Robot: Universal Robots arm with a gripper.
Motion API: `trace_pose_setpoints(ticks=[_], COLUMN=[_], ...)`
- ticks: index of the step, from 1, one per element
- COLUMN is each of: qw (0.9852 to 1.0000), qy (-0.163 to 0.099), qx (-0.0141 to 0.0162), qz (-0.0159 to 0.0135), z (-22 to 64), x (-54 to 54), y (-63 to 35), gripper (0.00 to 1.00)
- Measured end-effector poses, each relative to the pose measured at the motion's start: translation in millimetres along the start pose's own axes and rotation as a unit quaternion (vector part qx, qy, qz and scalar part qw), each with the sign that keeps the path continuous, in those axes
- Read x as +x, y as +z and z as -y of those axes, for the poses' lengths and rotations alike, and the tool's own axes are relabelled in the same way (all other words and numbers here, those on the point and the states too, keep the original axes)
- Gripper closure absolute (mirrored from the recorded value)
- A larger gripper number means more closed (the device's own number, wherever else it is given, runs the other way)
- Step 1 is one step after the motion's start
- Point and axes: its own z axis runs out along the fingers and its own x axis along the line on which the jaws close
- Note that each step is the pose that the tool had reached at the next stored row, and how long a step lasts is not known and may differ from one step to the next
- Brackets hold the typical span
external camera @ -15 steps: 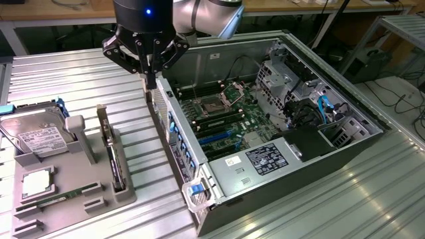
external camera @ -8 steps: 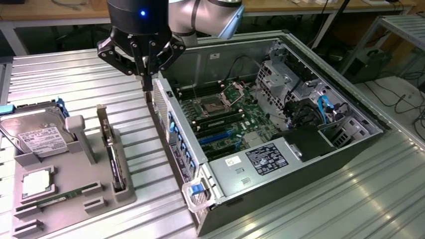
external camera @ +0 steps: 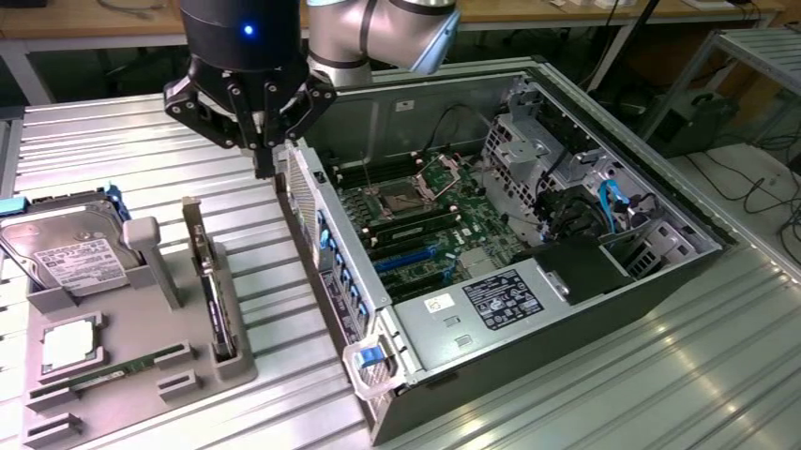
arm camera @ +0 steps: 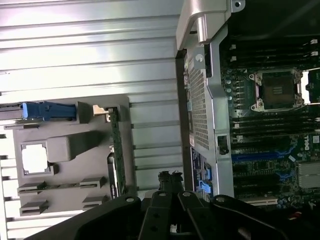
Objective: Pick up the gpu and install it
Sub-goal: 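Reach for the gpu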
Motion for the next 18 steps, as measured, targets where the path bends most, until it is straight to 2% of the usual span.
trace_pose_setpoints(ticks=[7, 18], qw=[1.0, 1.0], qy=[-0.002, -0.005], qx=[-0.001, -0.0021], qz=[-0.0002, -0.0004], z=[4.7, 6.7], x=[22.4, 46.7], y=[-0.8, -1.4], gripper=[0.89, 0.89])
